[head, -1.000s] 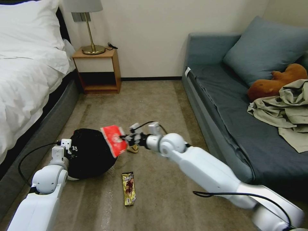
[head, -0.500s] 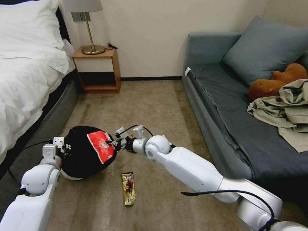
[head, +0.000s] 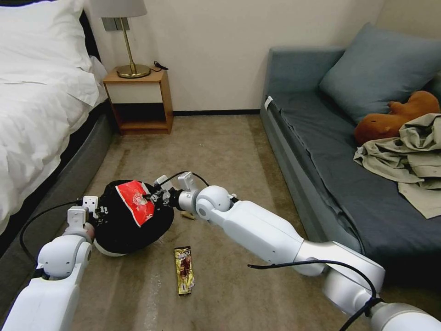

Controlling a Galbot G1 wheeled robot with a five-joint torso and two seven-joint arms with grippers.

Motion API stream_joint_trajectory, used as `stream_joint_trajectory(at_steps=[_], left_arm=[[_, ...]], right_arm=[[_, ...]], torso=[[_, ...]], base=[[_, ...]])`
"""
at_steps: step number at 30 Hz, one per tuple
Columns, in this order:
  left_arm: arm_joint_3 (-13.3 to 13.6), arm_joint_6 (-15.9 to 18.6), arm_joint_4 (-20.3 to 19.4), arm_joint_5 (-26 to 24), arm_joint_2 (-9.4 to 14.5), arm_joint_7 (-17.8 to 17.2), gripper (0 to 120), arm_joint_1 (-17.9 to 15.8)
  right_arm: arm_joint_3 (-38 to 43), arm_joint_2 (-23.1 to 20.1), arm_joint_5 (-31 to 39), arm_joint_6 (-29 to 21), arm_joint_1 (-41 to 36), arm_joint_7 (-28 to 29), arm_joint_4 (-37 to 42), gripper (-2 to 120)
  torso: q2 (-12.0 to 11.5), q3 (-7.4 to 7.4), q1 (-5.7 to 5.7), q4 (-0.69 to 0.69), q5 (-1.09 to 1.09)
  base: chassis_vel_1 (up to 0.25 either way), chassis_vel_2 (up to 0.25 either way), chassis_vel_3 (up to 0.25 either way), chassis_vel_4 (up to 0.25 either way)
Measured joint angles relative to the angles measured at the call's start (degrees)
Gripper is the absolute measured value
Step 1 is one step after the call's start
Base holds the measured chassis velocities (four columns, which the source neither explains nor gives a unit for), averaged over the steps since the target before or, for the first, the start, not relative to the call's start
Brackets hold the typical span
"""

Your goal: Pick up the trash bin, then pick up the garbage on the floor and place it into the trash bin.

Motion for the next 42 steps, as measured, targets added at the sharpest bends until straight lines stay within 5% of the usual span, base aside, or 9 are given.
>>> stream_joint_trajectory(at_steps=[17, 26, 42], left_arm=[[-0.91, -0.02, 0.38, 0.05, -0.53, 0.08, 4, 0.23], [-3.11, -0.25, -1.36, -0.06, -0.40, 0.14, 4, 0.53], [-3.92, -0.02, -3.38, 0.24, -1.52, -0.39, 4, 1.65]], right_arm=[[1.10, -0.67, -1.84, 0.10, -1.87, 0.66, 1.09, 64], [4.68, -4.45, -8.92, -1.71, -6.06, 2.37, -5.35, 98], [4.39, -5.75, -12.26, -2.02, -15.31, 3.18, -7.93, 100]], torso=[[0.00, 0.00, 0.00, 0.00, 0.01], [0.00, 0.00, 0.00, -0.02, 0.02], [0.00, -0.01, 0.00, 0.00, 0.01]], base=[[0.000, 0.000, 0.000, 0.000], [0.000, 0.000, 0.000, 0.000], [0.000, 0.000, 0.000, 0.000]])
